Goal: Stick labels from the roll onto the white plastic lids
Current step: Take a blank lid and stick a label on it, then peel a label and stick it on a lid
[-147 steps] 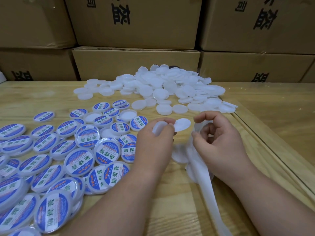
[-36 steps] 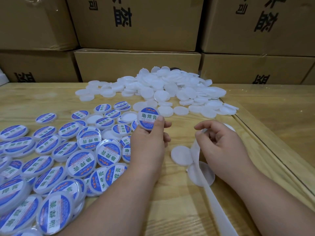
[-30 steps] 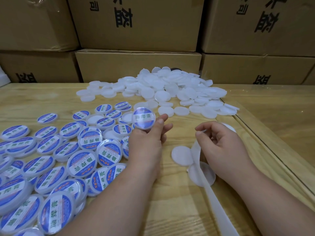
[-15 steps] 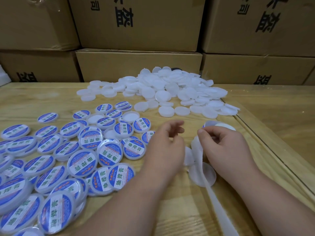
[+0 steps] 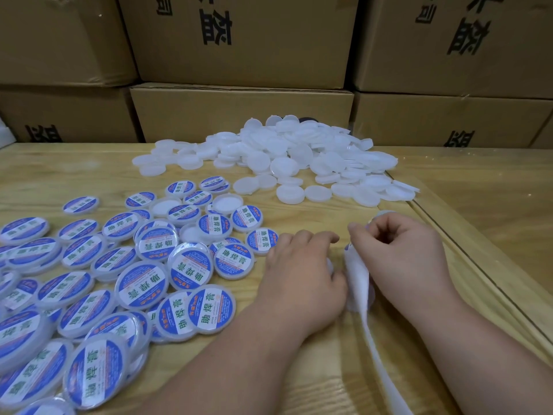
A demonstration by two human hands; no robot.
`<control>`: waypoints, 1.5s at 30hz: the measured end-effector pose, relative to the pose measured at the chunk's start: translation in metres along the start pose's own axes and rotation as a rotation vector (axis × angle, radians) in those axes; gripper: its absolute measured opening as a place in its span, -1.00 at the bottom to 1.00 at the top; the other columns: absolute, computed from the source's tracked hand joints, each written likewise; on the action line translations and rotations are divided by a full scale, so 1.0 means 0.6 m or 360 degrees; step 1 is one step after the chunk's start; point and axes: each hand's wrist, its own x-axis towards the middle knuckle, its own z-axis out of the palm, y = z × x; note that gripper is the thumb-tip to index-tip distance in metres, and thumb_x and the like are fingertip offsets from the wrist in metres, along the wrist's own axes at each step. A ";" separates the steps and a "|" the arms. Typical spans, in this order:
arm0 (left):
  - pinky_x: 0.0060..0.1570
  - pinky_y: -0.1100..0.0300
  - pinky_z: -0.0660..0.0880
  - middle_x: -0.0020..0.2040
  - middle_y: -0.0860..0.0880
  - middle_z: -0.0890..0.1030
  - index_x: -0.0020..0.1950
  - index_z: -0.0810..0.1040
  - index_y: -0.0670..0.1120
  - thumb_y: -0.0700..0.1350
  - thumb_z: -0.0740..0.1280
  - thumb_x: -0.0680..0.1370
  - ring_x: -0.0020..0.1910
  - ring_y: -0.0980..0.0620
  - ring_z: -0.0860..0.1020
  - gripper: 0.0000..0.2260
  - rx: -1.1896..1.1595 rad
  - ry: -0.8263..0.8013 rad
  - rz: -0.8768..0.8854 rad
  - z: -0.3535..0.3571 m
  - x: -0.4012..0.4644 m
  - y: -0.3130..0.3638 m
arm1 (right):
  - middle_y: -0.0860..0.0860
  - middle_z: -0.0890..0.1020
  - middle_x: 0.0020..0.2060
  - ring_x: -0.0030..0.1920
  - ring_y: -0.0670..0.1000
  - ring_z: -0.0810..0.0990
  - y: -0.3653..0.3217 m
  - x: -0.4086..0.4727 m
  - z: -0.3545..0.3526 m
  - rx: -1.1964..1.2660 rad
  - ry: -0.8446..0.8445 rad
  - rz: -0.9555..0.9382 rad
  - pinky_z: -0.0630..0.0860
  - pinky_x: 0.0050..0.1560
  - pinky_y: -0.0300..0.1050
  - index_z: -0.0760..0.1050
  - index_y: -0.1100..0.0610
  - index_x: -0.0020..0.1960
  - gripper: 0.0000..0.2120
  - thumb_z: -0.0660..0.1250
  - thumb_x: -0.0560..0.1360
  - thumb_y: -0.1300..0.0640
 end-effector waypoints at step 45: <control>0.41 0.11 0.07 0.45 0.17 0.36 0.49 0.35 0.18 0.12 0.25 0.47 0.45 0.06 0.21 -0.45 -0.0005 -0.0117 0.0039 -0.006 0.002 -0.010 | 0.10 0.43 -0.41 -0.38 0.07 0.37 -0.016 -0.008 -0.006 0.0452 -0.0089 0.0136 0.33 -0.29 -0.05 0.54 0.06 -0.09 -0.72 0.17 0.26 0.16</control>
